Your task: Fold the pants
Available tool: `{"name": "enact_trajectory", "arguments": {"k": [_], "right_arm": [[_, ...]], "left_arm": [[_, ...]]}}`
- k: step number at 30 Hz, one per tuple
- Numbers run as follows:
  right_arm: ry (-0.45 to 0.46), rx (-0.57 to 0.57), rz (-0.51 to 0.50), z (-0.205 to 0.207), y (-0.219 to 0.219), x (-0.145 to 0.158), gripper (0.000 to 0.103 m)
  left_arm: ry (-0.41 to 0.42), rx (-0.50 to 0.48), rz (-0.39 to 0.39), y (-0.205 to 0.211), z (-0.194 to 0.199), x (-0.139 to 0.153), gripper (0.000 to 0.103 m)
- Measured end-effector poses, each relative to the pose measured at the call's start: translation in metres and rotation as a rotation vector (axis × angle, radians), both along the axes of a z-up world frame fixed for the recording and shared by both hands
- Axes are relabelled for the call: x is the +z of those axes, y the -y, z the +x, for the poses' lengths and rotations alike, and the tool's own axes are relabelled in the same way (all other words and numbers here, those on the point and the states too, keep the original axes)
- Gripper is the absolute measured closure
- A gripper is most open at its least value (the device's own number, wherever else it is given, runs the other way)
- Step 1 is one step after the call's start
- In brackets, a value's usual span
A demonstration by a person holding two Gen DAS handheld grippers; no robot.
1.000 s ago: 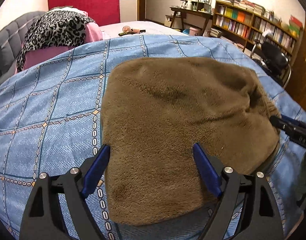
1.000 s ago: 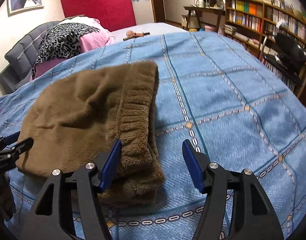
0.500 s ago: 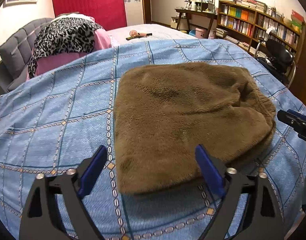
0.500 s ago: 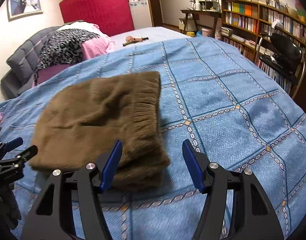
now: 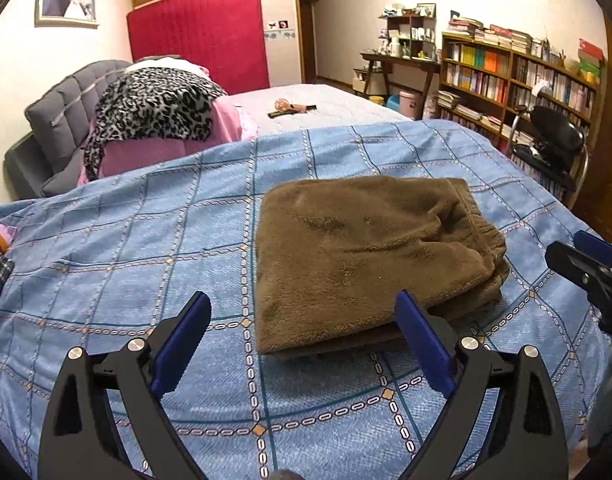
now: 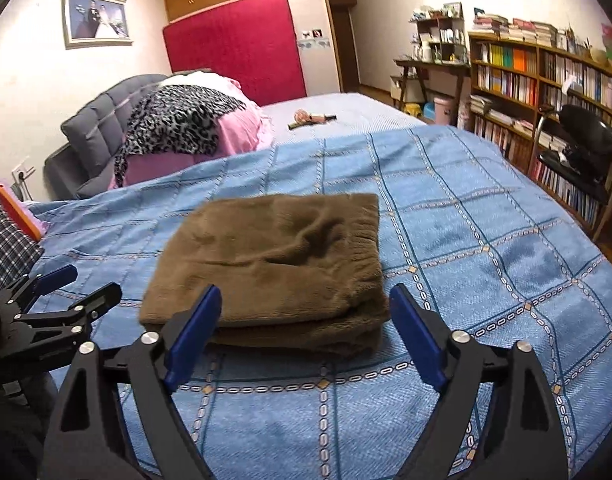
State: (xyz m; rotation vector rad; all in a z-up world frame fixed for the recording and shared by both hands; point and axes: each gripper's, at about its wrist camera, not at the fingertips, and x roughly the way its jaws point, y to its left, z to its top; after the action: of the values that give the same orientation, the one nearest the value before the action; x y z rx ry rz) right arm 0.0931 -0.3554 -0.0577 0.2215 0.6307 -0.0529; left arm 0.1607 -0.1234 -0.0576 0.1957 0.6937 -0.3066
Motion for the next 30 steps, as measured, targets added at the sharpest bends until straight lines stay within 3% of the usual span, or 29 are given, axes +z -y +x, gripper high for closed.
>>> {"name": "enact_trajectory", "arguments": {"k": [7, 18, 24, 30], "right_arm": [[0.03, -0.002, -0.018, -0.02, -0.014, 0.013, 0.004], [0.06, -0.021, -0.065, -0.034, -0.022, 0.023, 0.003], [0.052, -0.017, -0.079, -0.033, -0.024, 0.02, 0.003], [0.046, -0.009, -0.088, -0.03, -0.025, 0.018, 0.003]], "left_arm": [[0.042, 0.024, -0.031, -0.009, -0.021, 0.015, 0.011], [0.096, 0.094, 0.026, -0.011, -0.037, 0.024, 0.011], [0.084, 0.079, 0.011, -0.01, -0.038, 0.025, 0.011], [0.074, 0.097, 0.045, -0.005, -0.037, 0.02, 0.011]]}}
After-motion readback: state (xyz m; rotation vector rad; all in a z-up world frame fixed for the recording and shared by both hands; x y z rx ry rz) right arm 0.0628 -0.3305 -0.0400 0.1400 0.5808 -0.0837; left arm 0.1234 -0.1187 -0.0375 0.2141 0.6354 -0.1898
